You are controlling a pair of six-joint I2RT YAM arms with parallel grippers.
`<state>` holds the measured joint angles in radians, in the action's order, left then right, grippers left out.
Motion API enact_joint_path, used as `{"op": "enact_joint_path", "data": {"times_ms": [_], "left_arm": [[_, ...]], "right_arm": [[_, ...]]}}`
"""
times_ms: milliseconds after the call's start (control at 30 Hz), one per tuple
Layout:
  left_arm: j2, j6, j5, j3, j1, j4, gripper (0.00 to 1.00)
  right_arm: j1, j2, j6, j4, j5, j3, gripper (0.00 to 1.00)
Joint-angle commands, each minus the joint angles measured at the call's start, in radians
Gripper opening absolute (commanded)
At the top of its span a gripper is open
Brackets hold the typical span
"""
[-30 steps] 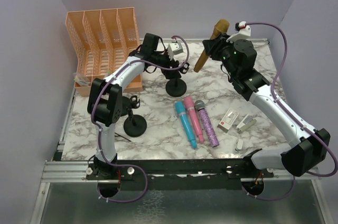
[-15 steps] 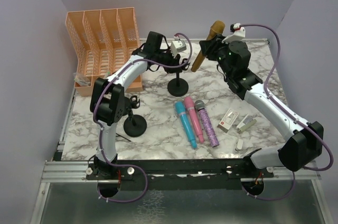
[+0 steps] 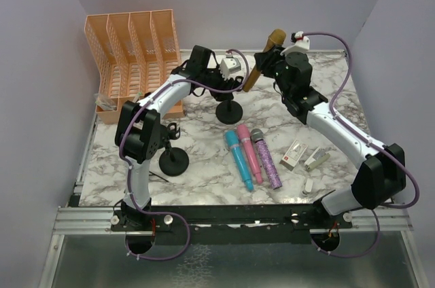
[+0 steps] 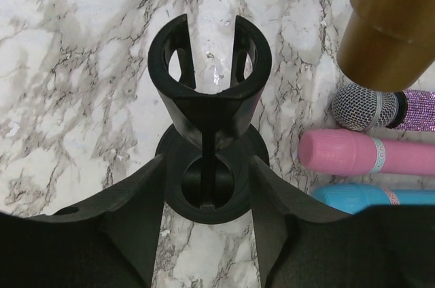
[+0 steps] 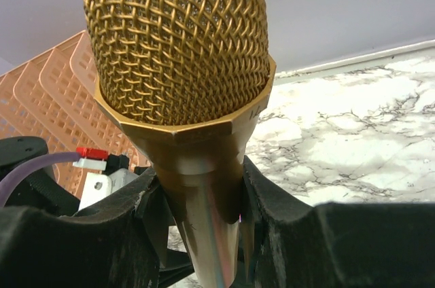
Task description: Attach the microphones to the stand
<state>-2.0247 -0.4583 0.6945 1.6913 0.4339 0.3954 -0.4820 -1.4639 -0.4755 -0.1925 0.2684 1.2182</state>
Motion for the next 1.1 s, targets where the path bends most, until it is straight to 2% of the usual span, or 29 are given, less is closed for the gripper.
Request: {"op": "enact_joint_path", "data": {"times_ms": [0,67,733,1067], "left_arm": [[0.047,-0.034,-0.004,-0.020,-0.001,0.005,0.52],[0.047,-0.034,-0.012,-0.023,-0.001,0.005,0.51],[0.044,-0.028,-0.026,-0.005,-0.001,0.000,0.01],[0.053,-0.007,-0.030,-0.030,-0.001,-0.034,0.00]], "right_arm": [[0.008,-0.001,-0.041,-0.042,0.056,0.002,0.00],[0.008,-0.004,-0.046,-0.045,0.063,0.007,0.01],[0.020,-0.171,0.004,-0.114,-0.002,0.155,0.00],[0.020,-0.171,0.084,-0.169,-0.109,0.065,0.01]]}}
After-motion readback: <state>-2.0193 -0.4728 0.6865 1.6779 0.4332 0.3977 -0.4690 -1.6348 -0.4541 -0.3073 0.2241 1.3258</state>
